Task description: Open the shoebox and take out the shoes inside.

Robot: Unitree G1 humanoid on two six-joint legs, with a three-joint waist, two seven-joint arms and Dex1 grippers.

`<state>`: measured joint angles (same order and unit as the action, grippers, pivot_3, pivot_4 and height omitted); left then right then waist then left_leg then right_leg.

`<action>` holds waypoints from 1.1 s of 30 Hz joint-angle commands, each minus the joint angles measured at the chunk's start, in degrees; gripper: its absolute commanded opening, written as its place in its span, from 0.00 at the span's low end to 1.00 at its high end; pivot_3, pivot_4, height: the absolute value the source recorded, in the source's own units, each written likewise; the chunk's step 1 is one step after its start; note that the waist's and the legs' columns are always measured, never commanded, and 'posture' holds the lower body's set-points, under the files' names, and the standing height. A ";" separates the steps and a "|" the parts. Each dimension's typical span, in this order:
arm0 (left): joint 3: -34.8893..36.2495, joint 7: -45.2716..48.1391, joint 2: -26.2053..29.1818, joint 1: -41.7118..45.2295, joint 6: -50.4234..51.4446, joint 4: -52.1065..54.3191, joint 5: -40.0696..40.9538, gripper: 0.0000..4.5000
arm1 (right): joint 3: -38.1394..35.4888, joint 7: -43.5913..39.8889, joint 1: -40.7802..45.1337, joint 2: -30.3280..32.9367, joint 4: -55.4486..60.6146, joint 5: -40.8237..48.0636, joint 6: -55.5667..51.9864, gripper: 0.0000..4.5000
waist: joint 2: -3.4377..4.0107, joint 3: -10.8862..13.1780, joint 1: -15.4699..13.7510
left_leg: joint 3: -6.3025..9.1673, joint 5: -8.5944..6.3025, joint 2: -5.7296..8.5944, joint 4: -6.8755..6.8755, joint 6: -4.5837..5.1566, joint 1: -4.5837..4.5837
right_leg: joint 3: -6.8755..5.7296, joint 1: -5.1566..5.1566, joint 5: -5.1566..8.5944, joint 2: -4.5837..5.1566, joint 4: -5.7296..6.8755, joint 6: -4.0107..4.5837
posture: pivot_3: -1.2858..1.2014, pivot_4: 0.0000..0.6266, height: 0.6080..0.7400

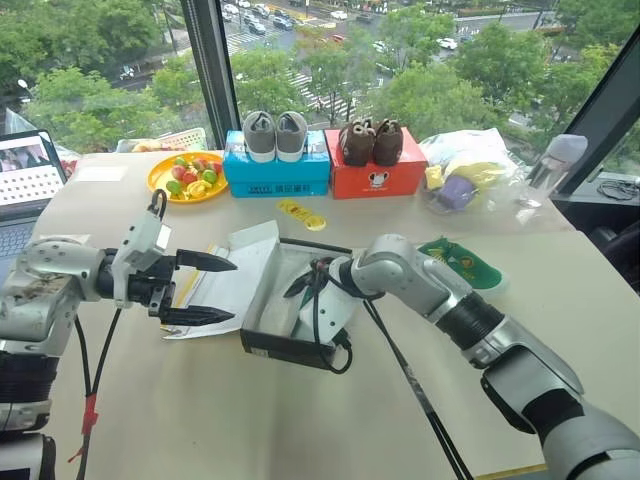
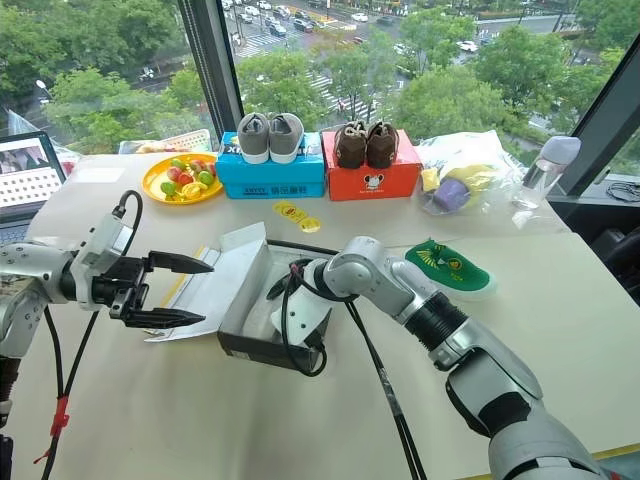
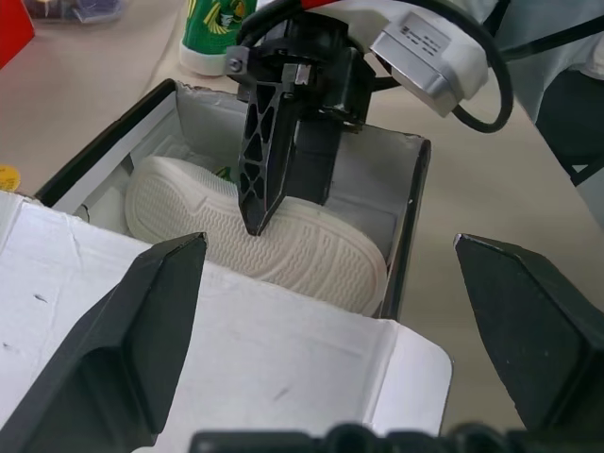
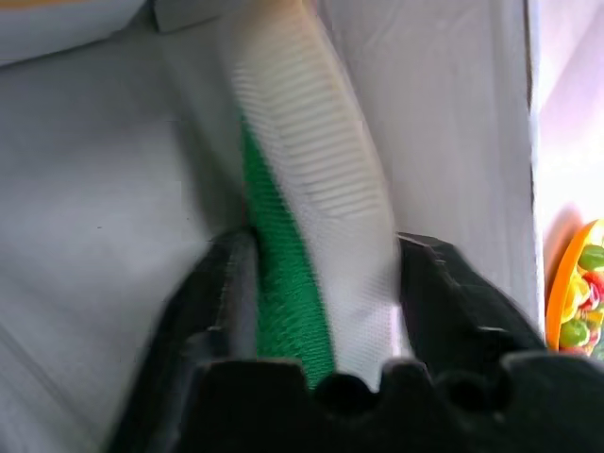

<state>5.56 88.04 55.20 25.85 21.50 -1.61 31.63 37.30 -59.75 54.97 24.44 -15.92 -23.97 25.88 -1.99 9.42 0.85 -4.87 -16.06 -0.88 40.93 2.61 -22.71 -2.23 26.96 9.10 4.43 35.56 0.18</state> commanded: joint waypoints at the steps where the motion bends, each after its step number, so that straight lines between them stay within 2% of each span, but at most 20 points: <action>1: 1.62 1.23 0.73 -0.03 -2.16 -1.65 -0.20 1.00 | -2.91 1.90 0.94 0.36 -0.18 -0.42 -0.83 0.19 | 0.00 0.00 -0.08 | 0.00 0.01 0.00 0.01 -0.02 0.04 | 0.02 0.00 0.04 0.00 0.10 -0.01 | 0.52 0.24 0.93; 2: 1.57 1.57 0.66 0.02 -2.68 -2.30 -0.34 1.00 | -3.42 2.00 0.79 0.35 0.33 0.10 -1.50 0.13 | 0.00 0.00 -0.13 | 0.00 0.04 0.00 0.02 -0.06 0.07 | 0.02 0.00 0.08 0.00 0.17 -0.02 | 0.52 0.24 0.93; 6: 1.29 2.48 0.54 0.08 -4.35 -3.89 -0.82 1.00 | -5.63 3.24 0.55 0.21 2.37 1.15 -3.49 0.13 | 0.00 0.00 -0.13 | 0.01 0.08 0.00 0.03 -0.11 0.10 | 0.02 0.01 0.13 -0.01 0.25 -0.06 | 0.52 0.24 0.93; 12: 0.56 2.47 0.26 1.32 -4.16 -4.08 -1.11 1.00 | -13.97 1.03 0.24 2.72 12.64 8.28 -12.28 0.13 | 0.01 0.02 -0.15 | 0.02 0.08 -0.02 0.01 -0.11 0.04 | 0.02 0.06 -0.01 -0.02 0.25 0.18 | 0.52 0.24 0.93; 21: -0.88 1.40 -0.21 3.49 -2.23 -2.71 -1.20 1.00 | -17.66 -1.52 -1.86 3.93 23.05 15.22 -22.76 0.13 | 0.00 0.03 -0.02 | 0.04 0.03 -0.01 0.00 -0.02 -0.07 | -0.02 0.09 0.00 -0.01 0.19 0.16 | 0.52 0.24 0.93; 25: -0.99 2.15 -0.10 3.74 -3.33 -4.33 -1.58 1.00 | -19.49 -2.63 -5.25 2.69 25.77 22.07 -32.93 0.13 | -0.01 0.03 -0.07 | 0.04 0.03 -0.01 0.02 -0.03 -0.03 | -0.01 0.08 0.00 -0.01 0.20 0.15 | 0.52 0.24 0.93; 29: -0.57 2.93 -0.07 2.93 -4.38 -5.09 -1.69 1.00 | -24.55 1.40 -4.47 1.36 25.26 25.78 -39.95 0.13 | 0.01 0.04 0.00 | 0.03 0.05 -0.02 0.04 -0.06 -0.01 | 0.00 0.07 -0.01 -0.01 0.23 0.16 | 0.52 0.24 0.93; 33: -0.05 3.30 -0.07 1.75 -5.06 -5.24 -1.72 1.00 | -33.64 6.33 -0.35 5.63 27.18 27.71 -48.22 0.13 | 0.01 0.07 -0.15 | 0.03 0.06 -0.01 0.05 -0.07 -0.03 | 0.01 0.08 0.00 0.01 0.23 0.15 | 0.52 0.24 0.93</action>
<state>3.72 90.84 54.68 27.94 17.38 -7.26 29.47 12.13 -57.06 50.99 27.74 7.67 1.53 -17.98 -1.98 9.49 0.70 -4.84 -16.00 -0.89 40.97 2.54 -22.75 -2.23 27.05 9.09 4.44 35.78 0.33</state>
